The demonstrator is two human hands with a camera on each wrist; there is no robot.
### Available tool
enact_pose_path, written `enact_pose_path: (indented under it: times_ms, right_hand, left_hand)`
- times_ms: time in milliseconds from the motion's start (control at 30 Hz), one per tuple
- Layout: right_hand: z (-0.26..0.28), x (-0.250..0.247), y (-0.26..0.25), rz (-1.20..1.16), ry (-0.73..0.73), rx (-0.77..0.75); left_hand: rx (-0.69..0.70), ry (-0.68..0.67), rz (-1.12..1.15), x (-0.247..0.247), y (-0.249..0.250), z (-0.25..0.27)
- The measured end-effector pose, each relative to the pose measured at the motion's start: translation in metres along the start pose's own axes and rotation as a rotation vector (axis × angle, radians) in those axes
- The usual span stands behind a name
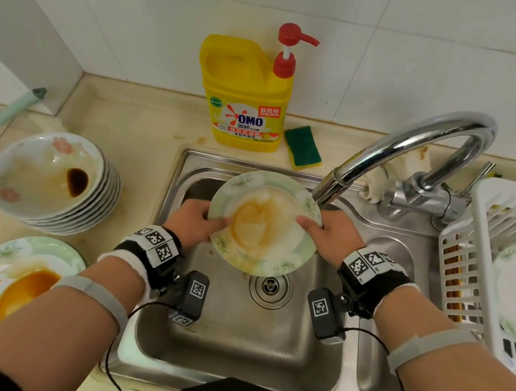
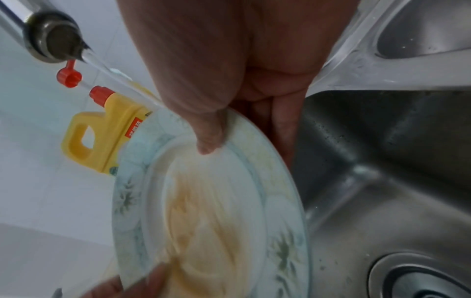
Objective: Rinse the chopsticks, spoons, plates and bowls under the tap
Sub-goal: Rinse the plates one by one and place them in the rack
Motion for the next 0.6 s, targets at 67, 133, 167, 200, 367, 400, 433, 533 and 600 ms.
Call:
enact_pose_path:
  times_ms: [67, 133, 167, 200, 367, 400, 433, 533, 600]
  right_hand:
    - [0.001, -0.001, 0.001, -0.069, 0.022, -0.008]
    - [0.001, -0.002, 0.004, -0.149, 0.051, 0.008]
    - [0.001, 0.0, 0.005, -0.216, 0.054, 0.026]
    - [0.001, 0.003, 0.006, -0.283, 0.043, 0.037]
    - [0.002, 0.008, 0.005, -0.404, -0.005, 0.071]
    - [0.002, 0.007, 0.006, -0.422, 0.008, 0.076]
    - [0.001, 0.004, 0.008, -0.426, 0.025, 0.082]
    - [0.0, 0.001, 0.011, -0.434, 0.067, 0.104]
    - [-0.002, 0.002, 0.011, -0.401, 0.071, 0.15]
  left_hand:
    - [-0.071, -0.062, 0.203, 0.009, -0.015, 0.002]
    - [-0.119, -0.109, 0.34, 0.018, -0.024, 0.005]
    - [-0.125, -0.129, 0.381, 0.022, -0.025, 0.007]
    - [-0.114, -0.144, 0.407, 0.026, -0.024, 0.008]
    - [-0.062, -0.098, 0.443, 0.023, -0.022, 0.005]
    - [-0.045, -0.088, 0.419, 0.02, -0.021, 0.004]
    - [-0.024, -0.084, 0.386, 0.018, -0.02, 0.003]
    - [0.02, -0.073, 0.305, 0.012, -0.016, 0.003]
    - [0.038, -0.053, 0.283, 0.009, -0.012, 0.002]
Point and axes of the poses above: each hand's wrist, its own z-axis away from the middle knuckle, its own x-axis out of the palm, y = z × x, the point moved 8 cm from there along -z, towards the middle knuckle, and after that the axes turned 9 degrees about -x, right-handed, at the moved point
